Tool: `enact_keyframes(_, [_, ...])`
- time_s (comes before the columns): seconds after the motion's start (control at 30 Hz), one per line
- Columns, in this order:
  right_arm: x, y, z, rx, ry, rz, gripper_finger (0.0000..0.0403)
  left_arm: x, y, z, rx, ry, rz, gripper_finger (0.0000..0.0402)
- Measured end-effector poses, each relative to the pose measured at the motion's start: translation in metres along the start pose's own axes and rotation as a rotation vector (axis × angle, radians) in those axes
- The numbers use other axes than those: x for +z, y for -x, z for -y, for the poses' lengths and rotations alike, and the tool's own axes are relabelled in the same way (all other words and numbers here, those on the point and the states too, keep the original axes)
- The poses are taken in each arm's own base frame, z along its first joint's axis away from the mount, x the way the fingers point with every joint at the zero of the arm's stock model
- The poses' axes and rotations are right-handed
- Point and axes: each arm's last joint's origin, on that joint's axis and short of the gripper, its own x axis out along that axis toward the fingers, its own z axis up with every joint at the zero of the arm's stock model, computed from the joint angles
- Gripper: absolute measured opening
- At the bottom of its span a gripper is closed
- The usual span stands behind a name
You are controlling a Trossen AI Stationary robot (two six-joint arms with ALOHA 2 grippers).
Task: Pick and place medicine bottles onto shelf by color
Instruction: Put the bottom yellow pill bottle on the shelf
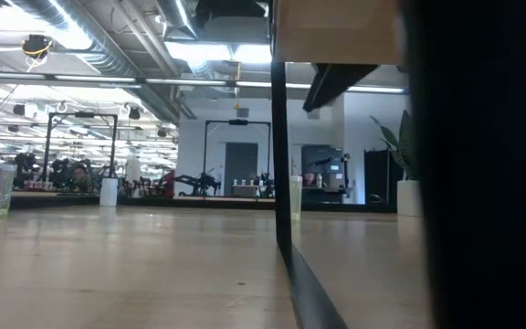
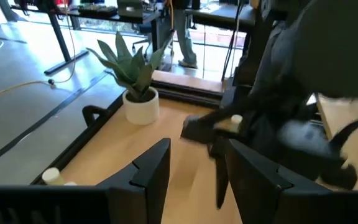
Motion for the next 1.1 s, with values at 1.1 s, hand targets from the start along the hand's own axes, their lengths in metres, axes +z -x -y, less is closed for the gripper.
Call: enact_keyframes(1.1, [0.004, -0.016, 0.007, -0.03, 0.106, 0.023, 0.0259, 0.0, 0.006, 0.0, -0.005, -0.009, -0.019, 0.0147])
